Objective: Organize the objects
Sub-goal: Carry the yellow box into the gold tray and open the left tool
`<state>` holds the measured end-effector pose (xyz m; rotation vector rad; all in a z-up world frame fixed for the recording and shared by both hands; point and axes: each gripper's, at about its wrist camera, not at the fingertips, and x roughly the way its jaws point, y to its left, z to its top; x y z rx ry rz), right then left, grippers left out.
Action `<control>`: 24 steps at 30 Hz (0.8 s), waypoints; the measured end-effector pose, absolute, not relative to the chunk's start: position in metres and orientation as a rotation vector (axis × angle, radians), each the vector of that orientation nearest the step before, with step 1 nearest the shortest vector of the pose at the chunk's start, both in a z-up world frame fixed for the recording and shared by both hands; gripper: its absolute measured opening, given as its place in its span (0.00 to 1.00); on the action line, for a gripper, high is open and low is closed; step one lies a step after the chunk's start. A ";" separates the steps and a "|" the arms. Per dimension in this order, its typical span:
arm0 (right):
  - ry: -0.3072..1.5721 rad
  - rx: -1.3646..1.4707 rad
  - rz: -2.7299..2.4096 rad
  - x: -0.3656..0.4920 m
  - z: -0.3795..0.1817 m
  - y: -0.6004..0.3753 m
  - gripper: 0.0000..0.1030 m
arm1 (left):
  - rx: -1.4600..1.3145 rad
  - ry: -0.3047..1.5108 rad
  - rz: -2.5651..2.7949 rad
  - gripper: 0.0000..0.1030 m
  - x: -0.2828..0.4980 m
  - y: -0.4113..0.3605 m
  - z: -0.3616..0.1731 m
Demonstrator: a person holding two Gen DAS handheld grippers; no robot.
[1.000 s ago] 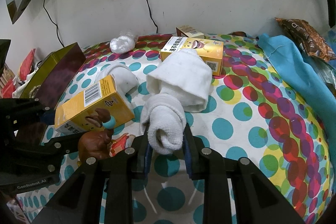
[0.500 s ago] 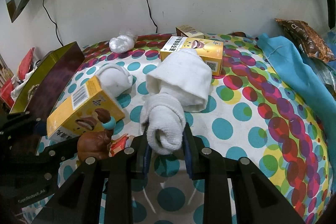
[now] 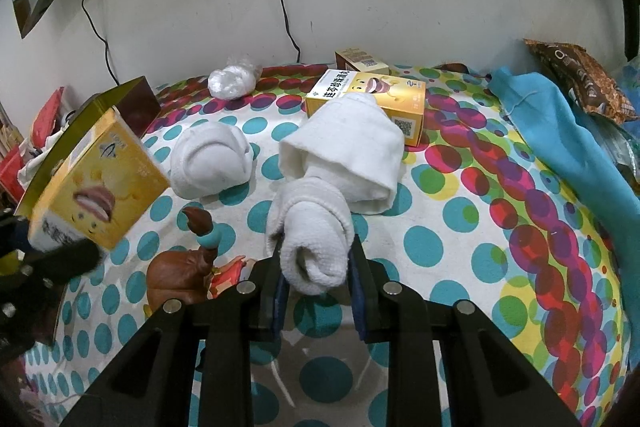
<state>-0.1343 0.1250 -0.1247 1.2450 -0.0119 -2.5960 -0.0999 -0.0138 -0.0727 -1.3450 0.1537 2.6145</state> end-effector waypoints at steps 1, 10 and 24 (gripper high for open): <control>-0.011 1.245 -2.596 -0.134 -0.125 0.125 0.23 | -1.340 0.143 2.620 0.29 -0.098 -0.016 -0.071; -0.008 1.246 -2.598 -0.133 -0.125 0.121 0.23 | -1.282 0.149 2.653 0.29 -0.076 -0.028 -0.059; -0.007 1.246 -2.599 -0.132 -0.125 0.118 0.23 | -1.179 0.045 2.770 0.29 -0.057 -0.054 -0.024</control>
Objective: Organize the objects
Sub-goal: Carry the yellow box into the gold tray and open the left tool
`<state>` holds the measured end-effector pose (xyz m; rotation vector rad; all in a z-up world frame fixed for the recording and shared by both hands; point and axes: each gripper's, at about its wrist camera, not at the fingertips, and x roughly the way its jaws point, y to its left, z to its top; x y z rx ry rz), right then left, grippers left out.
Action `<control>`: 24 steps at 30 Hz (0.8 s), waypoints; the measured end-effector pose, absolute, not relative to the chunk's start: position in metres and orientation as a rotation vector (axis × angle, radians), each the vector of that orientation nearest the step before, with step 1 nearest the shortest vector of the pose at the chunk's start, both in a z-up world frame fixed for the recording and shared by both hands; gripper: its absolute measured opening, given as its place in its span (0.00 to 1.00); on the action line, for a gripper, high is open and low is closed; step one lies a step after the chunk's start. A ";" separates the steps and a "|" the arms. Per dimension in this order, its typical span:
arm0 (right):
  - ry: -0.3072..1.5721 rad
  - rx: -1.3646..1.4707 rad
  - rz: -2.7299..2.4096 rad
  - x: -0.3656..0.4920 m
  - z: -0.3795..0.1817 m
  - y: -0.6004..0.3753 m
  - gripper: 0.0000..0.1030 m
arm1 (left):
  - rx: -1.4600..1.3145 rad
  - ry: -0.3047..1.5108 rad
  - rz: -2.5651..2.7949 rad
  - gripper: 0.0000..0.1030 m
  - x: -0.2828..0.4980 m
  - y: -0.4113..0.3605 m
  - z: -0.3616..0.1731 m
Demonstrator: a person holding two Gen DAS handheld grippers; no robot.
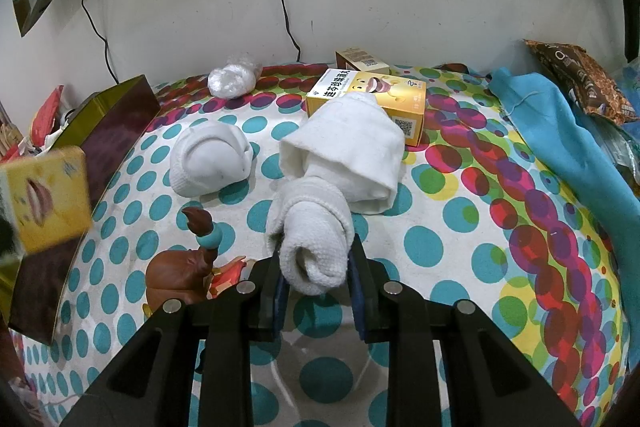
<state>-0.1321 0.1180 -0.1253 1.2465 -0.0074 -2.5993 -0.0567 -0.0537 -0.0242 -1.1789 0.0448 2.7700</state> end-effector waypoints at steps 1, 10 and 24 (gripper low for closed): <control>-0.006 1.247 -2.600 -0.132 -0.125 0.118 0.23 | -1.171 0.040 2.784 0.29 -0.056 -0.058 -0.021; -0.004 1.247 -2.601 -0.132 -0.126 0.116 0.23 | -1.166 -0.011 2.918 0.29 -0.047 -0.109 -0.002; 0.004 1.248 -2.603 -0.132 -0.125 0.114 0.23 | -1.335 -0.105 2.961 0.29 -0.051 -0.160 -0.039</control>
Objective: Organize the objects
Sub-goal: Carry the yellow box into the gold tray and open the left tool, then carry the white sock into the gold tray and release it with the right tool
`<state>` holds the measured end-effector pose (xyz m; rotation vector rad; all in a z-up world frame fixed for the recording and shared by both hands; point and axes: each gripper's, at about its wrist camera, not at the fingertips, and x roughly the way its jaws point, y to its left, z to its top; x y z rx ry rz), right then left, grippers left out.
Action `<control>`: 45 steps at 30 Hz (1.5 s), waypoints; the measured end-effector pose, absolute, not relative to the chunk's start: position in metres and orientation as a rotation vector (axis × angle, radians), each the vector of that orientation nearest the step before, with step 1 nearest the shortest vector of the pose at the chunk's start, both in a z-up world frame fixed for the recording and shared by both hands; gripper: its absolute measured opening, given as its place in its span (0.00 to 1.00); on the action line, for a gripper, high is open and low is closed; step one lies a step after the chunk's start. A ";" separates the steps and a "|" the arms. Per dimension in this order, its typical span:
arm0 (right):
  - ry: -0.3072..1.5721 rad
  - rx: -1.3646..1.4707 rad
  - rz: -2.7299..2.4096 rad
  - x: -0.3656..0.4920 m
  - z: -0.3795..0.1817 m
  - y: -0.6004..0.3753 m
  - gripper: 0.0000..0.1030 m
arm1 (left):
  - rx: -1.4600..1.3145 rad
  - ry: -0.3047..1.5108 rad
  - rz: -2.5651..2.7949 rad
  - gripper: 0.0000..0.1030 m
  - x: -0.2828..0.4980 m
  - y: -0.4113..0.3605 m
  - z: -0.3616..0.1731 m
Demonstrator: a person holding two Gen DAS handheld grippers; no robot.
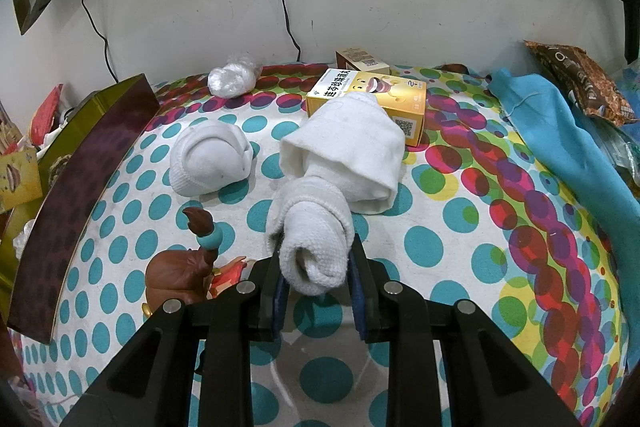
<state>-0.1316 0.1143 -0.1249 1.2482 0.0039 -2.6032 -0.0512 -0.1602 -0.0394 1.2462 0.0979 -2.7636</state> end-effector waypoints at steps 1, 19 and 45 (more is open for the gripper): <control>0.005 1.248 -2.604 -0.132 -0.125 0.115 0.23 | 1.251 0.112 -2.757 0.29 -0.051 -0.162 -0.042; 0.028 1.249 -2.610 -0.131 -0.125 0.107 0.23 | 1.285 0.130 -2.667 0.30 -0.042 -0.175 -0.070; 0.094 1.215 -2.627 -0.124 -0.120 0.098 0.21 | 1.073 0.047 -2.712 0.58 0.009 -0.162 -0.034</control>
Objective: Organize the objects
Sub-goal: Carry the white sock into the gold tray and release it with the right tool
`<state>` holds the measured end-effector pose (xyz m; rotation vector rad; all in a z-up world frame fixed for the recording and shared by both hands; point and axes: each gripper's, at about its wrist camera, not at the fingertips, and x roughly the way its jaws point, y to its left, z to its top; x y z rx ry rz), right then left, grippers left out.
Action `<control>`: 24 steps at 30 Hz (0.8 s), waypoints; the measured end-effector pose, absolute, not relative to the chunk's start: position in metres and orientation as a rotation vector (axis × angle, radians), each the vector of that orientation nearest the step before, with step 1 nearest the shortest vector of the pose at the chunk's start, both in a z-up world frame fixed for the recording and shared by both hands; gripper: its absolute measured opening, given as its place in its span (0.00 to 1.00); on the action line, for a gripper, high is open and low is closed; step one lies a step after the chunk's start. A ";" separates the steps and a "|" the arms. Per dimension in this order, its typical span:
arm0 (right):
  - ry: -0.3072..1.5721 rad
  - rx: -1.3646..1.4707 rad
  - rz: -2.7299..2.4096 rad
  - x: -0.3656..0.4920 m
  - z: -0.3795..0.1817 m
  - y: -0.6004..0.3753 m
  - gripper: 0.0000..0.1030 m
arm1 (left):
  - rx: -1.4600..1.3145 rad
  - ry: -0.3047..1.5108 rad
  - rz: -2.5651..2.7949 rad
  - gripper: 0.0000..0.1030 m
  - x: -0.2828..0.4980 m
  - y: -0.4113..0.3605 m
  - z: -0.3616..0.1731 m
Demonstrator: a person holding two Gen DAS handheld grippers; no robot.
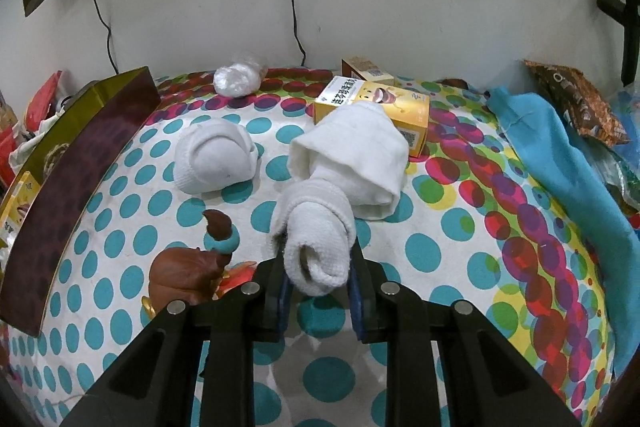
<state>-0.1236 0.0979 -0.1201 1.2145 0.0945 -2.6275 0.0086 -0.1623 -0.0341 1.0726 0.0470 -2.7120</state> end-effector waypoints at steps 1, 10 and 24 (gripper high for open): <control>0.093 1.204 -2.632 -0.123 -0.119 0.101 0.21 | 1.070 0.044 -2.714 0.59 0.011 -0.161 -0.034; 0.046 1.112 -2.691 -0.125 -0.113 0.136 0.21 | 1.029 0.072 -2.762 0.59 0.037 -0.154 -0.032; 0.021 0.877 -2.570 -0.123 -0.039 0.097 0.21 | 1.096 0.190 -2.745 0.60 0.044 -0.164 -0.045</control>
